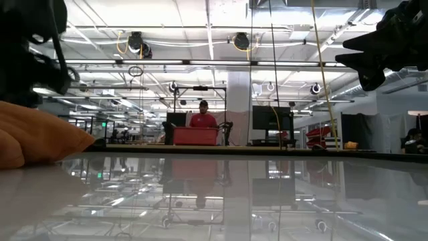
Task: Roll towel
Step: Roll the orange towel
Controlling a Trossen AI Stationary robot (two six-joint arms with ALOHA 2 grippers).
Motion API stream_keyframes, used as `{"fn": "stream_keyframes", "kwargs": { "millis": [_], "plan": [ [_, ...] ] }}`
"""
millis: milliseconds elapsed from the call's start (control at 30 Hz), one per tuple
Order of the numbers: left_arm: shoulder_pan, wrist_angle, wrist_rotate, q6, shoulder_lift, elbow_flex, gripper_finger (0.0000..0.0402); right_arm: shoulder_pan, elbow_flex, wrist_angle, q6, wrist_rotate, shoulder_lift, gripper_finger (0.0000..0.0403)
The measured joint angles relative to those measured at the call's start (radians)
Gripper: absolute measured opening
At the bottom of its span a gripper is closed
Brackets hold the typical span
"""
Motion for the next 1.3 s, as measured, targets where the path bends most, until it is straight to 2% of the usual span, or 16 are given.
{"fn": "stream_keyframes", "kwargs": {
  "millis": [200, 400, 1300],
  "plan": [
    [0.0, 0.09, 0.024, 0.074, 0.148, 0.006, 0.0234, 0.0, 0.0, -0.026, 0.003, 0.0, 0.0, 0.0169],
    [0.001, 0.116, 0.045, 0.08, 0.171, 0.008, 0.0199, 0.0, 0.0, -0.033, 0.003, 0.003, 0.0, 0.0169],
    [0.001, 0.121, 0.05, 0.07, 0.17, 0.003, 0.0196, 0.0, 0.0, -0.05, -0.014, 0.004, 0.0, 0.0169]
  ]
}}
